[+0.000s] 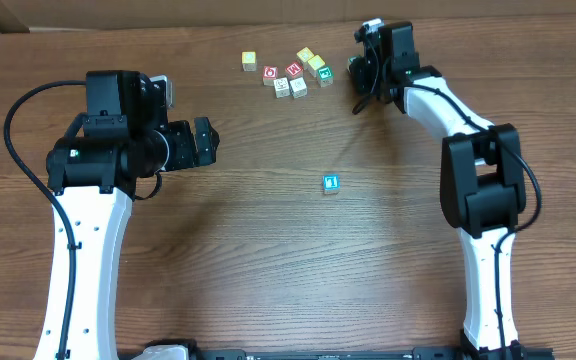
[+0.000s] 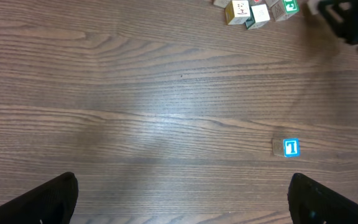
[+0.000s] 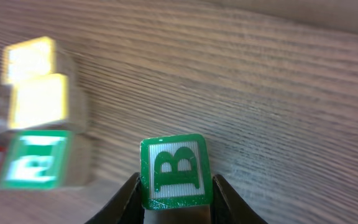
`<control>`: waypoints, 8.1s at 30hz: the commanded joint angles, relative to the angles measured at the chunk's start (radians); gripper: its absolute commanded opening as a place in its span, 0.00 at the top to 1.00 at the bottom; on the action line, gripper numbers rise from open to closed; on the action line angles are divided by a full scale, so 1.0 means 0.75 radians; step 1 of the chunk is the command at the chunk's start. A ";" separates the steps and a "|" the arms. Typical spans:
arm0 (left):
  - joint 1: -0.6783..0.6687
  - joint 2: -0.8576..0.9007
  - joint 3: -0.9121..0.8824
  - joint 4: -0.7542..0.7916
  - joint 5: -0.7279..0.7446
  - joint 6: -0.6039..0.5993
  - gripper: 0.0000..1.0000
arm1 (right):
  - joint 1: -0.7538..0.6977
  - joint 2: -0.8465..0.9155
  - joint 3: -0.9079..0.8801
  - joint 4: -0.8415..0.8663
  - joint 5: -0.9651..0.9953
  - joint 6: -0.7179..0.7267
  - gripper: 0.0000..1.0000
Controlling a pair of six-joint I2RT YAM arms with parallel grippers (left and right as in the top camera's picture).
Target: Flip 5 blocks
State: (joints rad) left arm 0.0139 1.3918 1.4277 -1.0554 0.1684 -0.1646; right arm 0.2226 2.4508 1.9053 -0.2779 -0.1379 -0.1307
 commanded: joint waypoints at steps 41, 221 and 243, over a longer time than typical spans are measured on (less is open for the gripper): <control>-0.002 0.003 0.025 0.002 0.001 0.010 0.00 | 0.820 -0.689 -0.748 -0.488 0.543 1.053 0.71; -0.002 0.003 0.025 0.002 0.001 0.010 0.00 | 0.434 -0.524 -0.603 -0.580 0.190 0.791 0.92; -0.002 0.003 0.025 0.002 0.002 0.010 0.00 | 0.560 -0.493 -0.446 -0.604 0.080 0.792 0.89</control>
State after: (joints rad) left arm 0.0139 1.3918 1.4277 -1.0550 0.1684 -0.1646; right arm 0.6067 2.0583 1.5517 -0.7334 -0.0750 0.4698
